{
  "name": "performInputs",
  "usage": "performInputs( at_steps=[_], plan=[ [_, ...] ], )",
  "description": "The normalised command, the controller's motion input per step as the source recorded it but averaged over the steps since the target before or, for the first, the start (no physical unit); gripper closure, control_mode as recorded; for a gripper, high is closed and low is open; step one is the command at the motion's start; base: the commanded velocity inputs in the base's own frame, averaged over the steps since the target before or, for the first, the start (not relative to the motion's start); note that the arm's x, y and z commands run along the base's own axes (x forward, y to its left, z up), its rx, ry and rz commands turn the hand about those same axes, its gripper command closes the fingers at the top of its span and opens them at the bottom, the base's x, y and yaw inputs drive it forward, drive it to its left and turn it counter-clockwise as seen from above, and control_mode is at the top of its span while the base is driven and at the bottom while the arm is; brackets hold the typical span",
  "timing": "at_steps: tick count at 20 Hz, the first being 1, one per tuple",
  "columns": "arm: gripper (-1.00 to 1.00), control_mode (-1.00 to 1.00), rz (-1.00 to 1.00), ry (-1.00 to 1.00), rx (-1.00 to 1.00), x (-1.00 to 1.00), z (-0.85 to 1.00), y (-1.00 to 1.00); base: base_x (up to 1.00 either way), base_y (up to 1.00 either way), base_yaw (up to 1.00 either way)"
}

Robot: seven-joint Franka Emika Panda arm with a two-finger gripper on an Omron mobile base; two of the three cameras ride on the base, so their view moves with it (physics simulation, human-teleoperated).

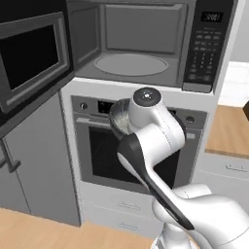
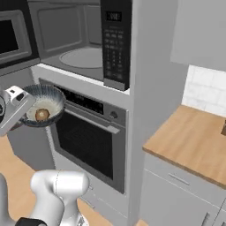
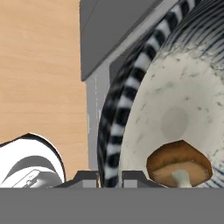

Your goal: Pick the mushroom from the sink and place it in the bowl. Then pick the bowl and place it in the microwave. Then close the microwave door and press the start button.

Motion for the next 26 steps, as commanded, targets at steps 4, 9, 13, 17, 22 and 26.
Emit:
performInputs(
  at_steps=[4, 9, 13, 17, 22, 26],
  plan=[
    [1.00, 1.00, 0.00, 0.00, 0.00, 0.00, 0.00, 0.00, 0.36, 0.54, -0.48],
    [1.00, 1.00, 0.00, 0.00, 0.00, 0.00, 0.00, 0.00, 0.29, 0.53, -0.48],
    [1.00, 1.00, 0.00, 0.00, 0.00, 0.00, 0.00, 0.00, 0.36, 0.36, -0.47],
    [1.00, 1.00, 0.00, 0.00, 0.00, 0.00, 0.00, 0.00, 0.27, 0.29, -0.40],
    [1.00, 1.00, 0.00, 0.00, 0.00, 0.00, 0.00, 0.00, 0.49, 0.39, -0.23],
    [1.00, 1.00, 0.00, 0.00, 0.00, 0.00, 0.00, 0.00, 0.47, 0.21, -0.09]
  ],
)
